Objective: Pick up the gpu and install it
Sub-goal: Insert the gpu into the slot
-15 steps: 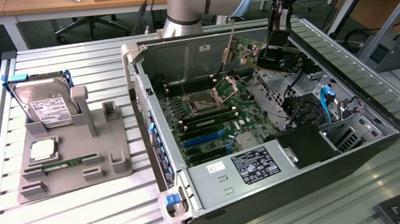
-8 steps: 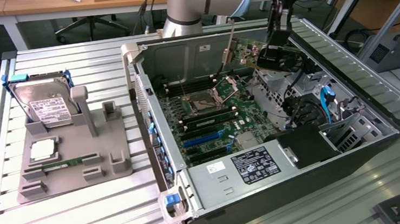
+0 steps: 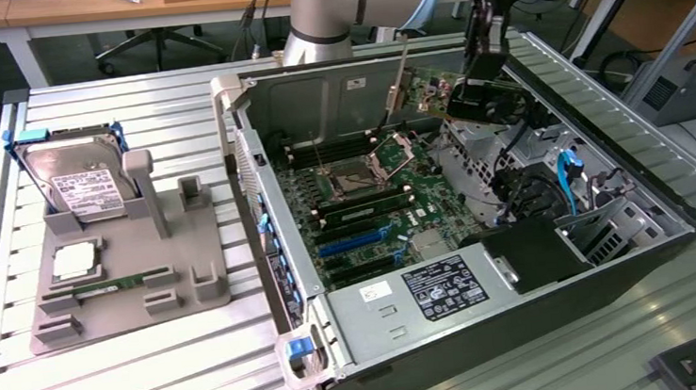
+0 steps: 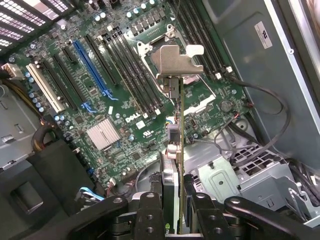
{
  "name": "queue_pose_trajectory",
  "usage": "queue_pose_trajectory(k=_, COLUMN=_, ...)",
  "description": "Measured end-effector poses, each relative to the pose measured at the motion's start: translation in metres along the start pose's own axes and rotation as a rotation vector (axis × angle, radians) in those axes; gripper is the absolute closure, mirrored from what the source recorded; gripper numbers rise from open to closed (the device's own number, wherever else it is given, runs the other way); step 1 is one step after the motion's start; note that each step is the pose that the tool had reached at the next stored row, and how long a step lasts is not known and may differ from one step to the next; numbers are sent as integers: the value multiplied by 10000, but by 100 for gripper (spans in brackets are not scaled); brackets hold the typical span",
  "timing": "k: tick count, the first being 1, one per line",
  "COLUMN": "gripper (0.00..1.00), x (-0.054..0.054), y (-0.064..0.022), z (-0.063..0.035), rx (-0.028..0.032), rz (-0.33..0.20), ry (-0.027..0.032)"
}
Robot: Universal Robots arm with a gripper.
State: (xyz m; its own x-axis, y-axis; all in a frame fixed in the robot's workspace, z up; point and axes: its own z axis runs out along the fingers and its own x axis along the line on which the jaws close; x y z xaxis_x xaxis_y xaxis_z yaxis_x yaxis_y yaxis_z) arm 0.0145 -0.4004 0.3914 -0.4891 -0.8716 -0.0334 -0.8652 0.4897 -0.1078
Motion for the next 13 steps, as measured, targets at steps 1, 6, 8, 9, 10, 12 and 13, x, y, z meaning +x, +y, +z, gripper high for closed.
queue_pose_trajectory(k=1, gripper=73, x=0, y=0, z=0, rx=-2, rz=-46, ry=-5)
queue_pose_trajectory(k=6, gripper=73, x=0, y=0, z=1, rx=-7, rz=-206, ry=-23)
queue_pose_trajectory(k=8, gripper=73, x=0, y=0, z=1, rx=-9, rz=-258, ry=-29)
queue_pose_trajectory(k=9, gripper=73, x=0, y=0, z=1, rx=-9, rz=-281, ry=-31)
queue_pose_trajectory(k=10, gripper=73, x=0, y=0, z=1, rx=-10, rz=-305, ry=-33)
queue_pose_trajectory(k=12, gripper=73, x=0, y=0, z=1, rx=-12, rz=-365, ry=-40)
queue_pose_trajectory(k=13, gripper=73, x=0, y=0, z=1, rx=-13, rz=-397, ry=-43)
